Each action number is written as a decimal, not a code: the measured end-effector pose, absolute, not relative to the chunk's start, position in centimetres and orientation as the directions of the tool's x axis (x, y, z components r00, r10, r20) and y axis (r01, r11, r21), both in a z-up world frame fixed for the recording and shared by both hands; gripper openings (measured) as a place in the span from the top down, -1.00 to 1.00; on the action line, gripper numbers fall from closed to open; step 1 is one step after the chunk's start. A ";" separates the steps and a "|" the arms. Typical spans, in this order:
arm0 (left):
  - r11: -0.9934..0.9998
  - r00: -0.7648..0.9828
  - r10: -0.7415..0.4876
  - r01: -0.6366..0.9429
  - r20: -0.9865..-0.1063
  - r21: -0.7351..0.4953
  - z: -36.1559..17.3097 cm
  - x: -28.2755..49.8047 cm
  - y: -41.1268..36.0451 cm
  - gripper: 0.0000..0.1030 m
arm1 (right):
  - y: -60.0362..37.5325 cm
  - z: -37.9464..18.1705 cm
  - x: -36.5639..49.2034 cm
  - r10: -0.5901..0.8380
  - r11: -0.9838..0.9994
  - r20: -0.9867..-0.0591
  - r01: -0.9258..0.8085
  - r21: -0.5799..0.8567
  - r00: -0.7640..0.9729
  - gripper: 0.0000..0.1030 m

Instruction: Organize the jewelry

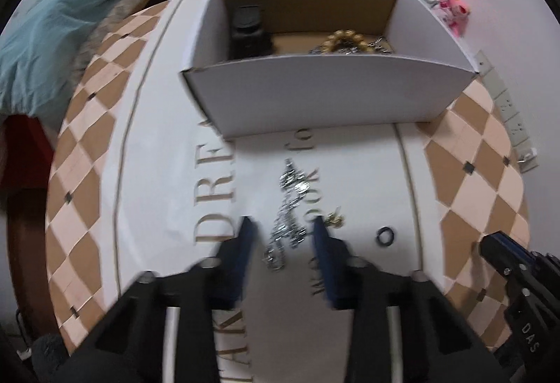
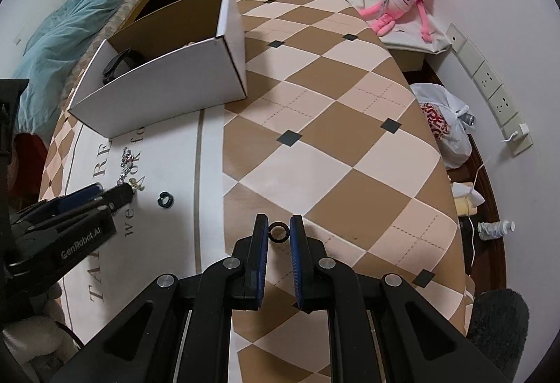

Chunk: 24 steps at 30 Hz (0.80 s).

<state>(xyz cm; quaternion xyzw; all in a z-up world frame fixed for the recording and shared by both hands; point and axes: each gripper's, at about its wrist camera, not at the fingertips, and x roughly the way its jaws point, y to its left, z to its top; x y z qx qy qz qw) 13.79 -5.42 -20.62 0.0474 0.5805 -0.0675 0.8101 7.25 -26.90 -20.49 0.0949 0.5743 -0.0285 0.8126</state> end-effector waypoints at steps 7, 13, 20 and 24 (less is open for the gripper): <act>0.989 0.334 -0.110 0.131 -0.936 -0.070 -19.8 13.3 -4.0 0.84 | -26.5 -19.8 7.3 0.080 0.979 -0.934 0.147 0.139 0.348 0.75; 0.987 0.368 -0.153 0.100 -0.917 -0.124 -16.9 11.5 -1.4 0.84 | -25.6 -18.0 7.1 0.132 0.975 -0.917 0.118 0.189 0.377 0.75; 0.976 0.420 -0.219 0.096 -0.881 -0.197 -12.3 10.9 0.4 0.84 | -25.0 -15.0 7.7 0.207 0.961 -0.889 0.086 0.264 0.409 0.75; 0.964 0.459 -0.267 0.121 -0.847 -0.238 -8.9 11.7 0.5 0.84 | -24.6 -12.2 8.8 0.248 0.953 -0.864 0.049 0.299 0.439 0.75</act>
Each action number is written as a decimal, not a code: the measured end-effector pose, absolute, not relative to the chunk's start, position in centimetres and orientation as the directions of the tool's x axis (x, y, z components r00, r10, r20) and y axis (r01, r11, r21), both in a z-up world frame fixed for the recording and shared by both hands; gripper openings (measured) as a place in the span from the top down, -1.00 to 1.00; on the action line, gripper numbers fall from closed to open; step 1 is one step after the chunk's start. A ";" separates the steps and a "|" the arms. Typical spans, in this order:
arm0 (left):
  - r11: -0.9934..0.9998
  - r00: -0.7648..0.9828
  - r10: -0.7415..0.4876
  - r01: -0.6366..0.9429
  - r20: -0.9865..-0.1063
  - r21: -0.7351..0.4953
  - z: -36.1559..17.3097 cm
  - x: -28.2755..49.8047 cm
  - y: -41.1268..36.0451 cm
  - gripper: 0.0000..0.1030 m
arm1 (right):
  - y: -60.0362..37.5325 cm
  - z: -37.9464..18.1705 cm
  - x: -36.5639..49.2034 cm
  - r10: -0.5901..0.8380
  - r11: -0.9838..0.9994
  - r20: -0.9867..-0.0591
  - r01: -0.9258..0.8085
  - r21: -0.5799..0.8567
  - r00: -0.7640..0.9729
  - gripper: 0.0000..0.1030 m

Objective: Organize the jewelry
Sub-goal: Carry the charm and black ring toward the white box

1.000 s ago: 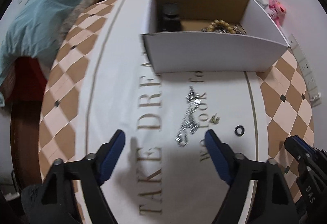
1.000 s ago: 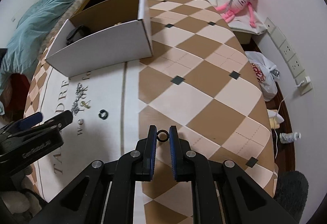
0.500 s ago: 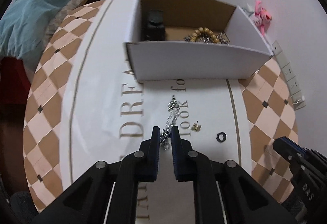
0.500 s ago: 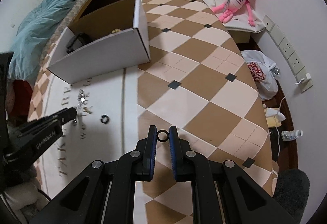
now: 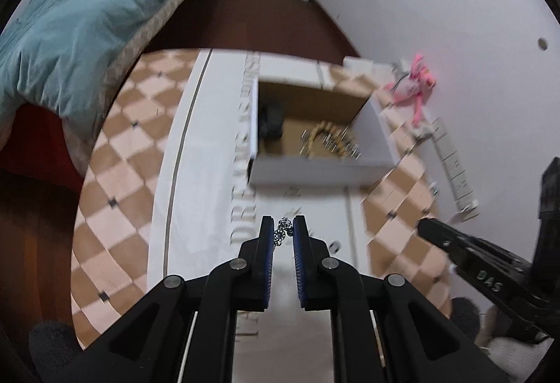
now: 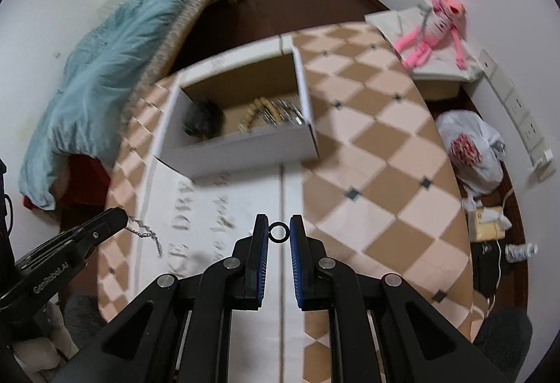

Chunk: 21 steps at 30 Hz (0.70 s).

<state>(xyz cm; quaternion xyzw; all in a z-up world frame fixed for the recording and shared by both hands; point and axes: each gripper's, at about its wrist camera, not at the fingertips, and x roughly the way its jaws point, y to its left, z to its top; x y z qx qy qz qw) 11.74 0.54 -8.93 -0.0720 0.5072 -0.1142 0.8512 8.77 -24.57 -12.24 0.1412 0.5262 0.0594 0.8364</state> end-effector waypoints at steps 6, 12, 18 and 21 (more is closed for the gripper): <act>0.946 0.508 -0.324 0.150 -0.798 -0.288 -4.7 14.3 0.0 0.84 | -24.2 -8.2 12.4 0.297 0.943 -0.828 -0.008 0.333 0.476 0.75; 0.937 0.481 -0.348 0.179 -0.804 -0.299 -4.0 18.5 -1.5 0.84 | -24.0 -7.4 17.8 0.316 0.940 -0.836 -0.031 0.339 0.448 0.75; 0.941 0.428 -0.337 0.162 -0.839 -0.296 -5.7 22.0 -1.8 0.84 | -23.7 -10.0 22.5 0.301 0.949 -0.887 -0.021 0.314 0.350 0.75; 0.948 0.402 -0.319 0.137 -0.858 -0.288 -6.5 23.2 -1.9 0.82 | -23.6 -11.9 24.0 0.294 0.953 -0.911 -0.014 0.304 0.290 0.75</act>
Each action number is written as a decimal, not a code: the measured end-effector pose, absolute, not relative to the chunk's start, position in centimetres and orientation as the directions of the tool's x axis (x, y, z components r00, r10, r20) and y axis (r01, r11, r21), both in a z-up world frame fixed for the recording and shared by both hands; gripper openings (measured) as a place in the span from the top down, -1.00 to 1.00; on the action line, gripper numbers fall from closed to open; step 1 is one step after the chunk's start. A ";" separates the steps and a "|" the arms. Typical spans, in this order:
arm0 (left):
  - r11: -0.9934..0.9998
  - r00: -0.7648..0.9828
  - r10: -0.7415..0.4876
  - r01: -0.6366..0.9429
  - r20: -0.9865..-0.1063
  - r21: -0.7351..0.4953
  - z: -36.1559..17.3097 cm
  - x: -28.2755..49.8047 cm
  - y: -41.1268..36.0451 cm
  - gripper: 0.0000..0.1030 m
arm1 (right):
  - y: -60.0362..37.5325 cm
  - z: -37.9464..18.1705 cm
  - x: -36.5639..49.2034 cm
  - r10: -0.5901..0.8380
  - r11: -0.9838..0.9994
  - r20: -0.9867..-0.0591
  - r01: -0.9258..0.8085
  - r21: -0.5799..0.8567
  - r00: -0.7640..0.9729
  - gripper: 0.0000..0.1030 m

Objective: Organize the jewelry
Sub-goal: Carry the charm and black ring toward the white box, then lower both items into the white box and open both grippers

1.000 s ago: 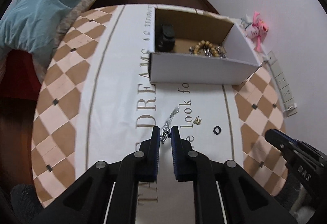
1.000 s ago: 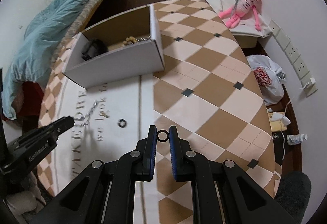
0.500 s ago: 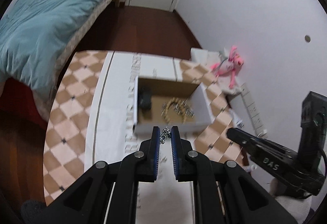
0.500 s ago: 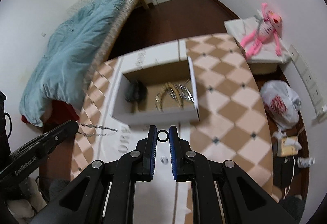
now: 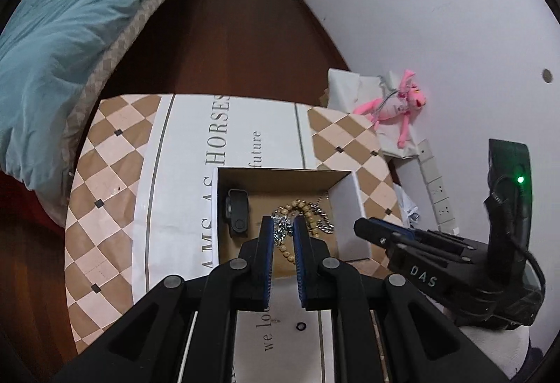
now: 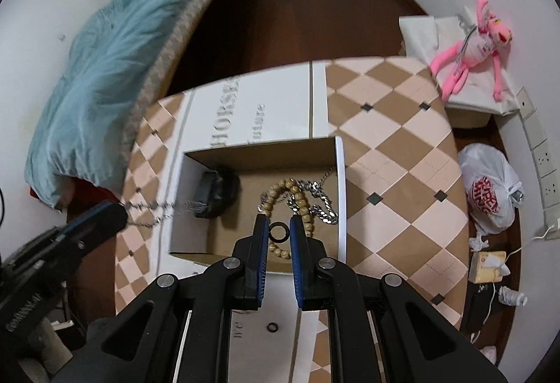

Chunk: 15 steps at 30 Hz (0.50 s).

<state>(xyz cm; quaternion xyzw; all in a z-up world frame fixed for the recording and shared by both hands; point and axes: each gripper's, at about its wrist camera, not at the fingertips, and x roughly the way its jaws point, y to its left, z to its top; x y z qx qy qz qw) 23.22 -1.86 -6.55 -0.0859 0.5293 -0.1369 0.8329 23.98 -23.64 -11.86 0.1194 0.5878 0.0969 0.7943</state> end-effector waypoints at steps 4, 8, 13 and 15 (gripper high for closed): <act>0.971 0.353 -0.239 0.102 -0.904 -0.217 -8.1 24.5 -2.4 0.80 | -23.6 -14.0 25.2 0.300 0.951 -0.930 0.003 0.308 0.211 0.74; 0.984 0.343 -0.174 0.093 -0.923 -0.152 -9.1 24.8 -2.4 0.68 | -23.7 -15.1 25.6 0.286 0.956 -0.940 0.011 0.293 0.187 0.59; 0.992 0.378 -0.128 0.064 -0.917 -0.112 -9.2 24.4 -1.6 -0.13 | -24.0 -14.6 25.5 0.261 0.963 -0.940 0.010 0.270 0.219 0.34; 0.994 0.394 -0.107 0.052 -0.913 -0.094 -9.1 24.2 -1.3 -0.28 | -24.1 -14.2 25.3 0.243 0.968 -0.940 0.005 0.252 0.237 0.34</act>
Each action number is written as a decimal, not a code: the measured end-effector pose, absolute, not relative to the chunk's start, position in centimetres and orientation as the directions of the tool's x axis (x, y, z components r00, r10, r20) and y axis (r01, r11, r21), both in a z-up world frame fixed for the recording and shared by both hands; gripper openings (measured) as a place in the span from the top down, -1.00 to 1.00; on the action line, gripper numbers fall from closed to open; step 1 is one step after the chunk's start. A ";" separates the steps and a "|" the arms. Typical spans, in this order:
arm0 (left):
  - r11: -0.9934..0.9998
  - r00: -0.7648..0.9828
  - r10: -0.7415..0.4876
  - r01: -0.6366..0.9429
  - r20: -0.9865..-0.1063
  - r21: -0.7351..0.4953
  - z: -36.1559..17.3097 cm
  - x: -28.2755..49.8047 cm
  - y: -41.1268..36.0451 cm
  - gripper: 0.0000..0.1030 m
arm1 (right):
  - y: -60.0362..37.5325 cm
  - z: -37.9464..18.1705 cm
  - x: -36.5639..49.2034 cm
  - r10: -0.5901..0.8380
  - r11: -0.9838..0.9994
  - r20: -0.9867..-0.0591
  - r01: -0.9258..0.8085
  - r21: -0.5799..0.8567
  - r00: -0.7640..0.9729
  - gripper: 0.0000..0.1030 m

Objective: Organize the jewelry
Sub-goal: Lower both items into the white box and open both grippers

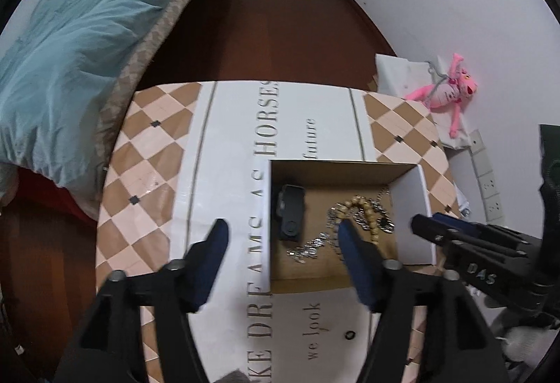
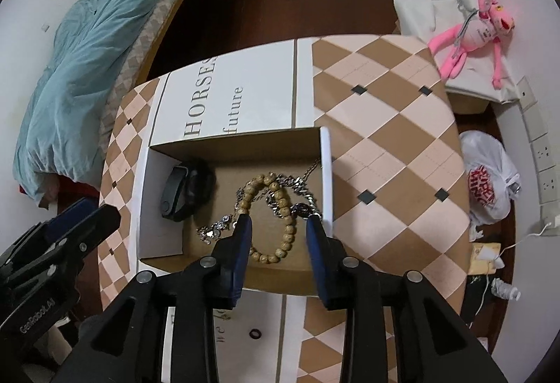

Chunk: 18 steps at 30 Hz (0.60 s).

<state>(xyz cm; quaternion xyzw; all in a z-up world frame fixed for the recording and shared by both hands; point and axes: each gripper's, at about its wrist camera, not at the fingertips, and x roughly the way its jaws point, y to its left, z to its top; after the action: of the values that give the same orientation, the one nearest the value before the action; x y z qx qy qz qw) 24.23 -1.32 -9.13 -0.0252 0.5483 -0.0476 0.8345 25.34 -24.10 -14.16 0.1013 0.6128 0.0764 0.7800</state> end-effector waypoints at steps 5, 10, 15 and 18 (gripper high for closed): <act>0.999 0.427 -0.053 0.026 -0.903 -0.046 -9.3 23.4 -0.7 -0.76 | -23.6 -13.1 24.6 0.171 0.985 -0.942 -0.017 0.173 0.290 0.25; 1.000 0.454 -0.014 0.018 -0.891 -0.006 -9.5 22.3 -0.5 -0.96 | -23.2 -12.5 23.2 0.066 0.998 -0.940 -0.023 0.062 0.334 -0.22; 1.000 0.493 0.016 0.003 -0.870 0.020 -9.0 21.3 -0.2 -0.97 | -23.2 -12.2 21.7 -0.001 1.000 -0.933 -0.007 -0.004 0.359 -0.98; 0.999 0.514 0.035 -0.006 -0.857 0.038 -8.3 20.7 -0.1 -0.97 | -23.0 -11.6 20.8 -0.030 0.999 -0.924 -0.006 -0.035 0.381 -0.98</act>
<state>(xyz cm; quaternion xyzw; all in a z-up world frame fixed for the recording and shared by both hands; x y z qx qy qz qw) 20.65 -0.06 -8.31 0.0150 0.4930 0.0117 0.8698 20.80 -23.03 -11.60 -0.0160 0.5562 -0.0071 0.8309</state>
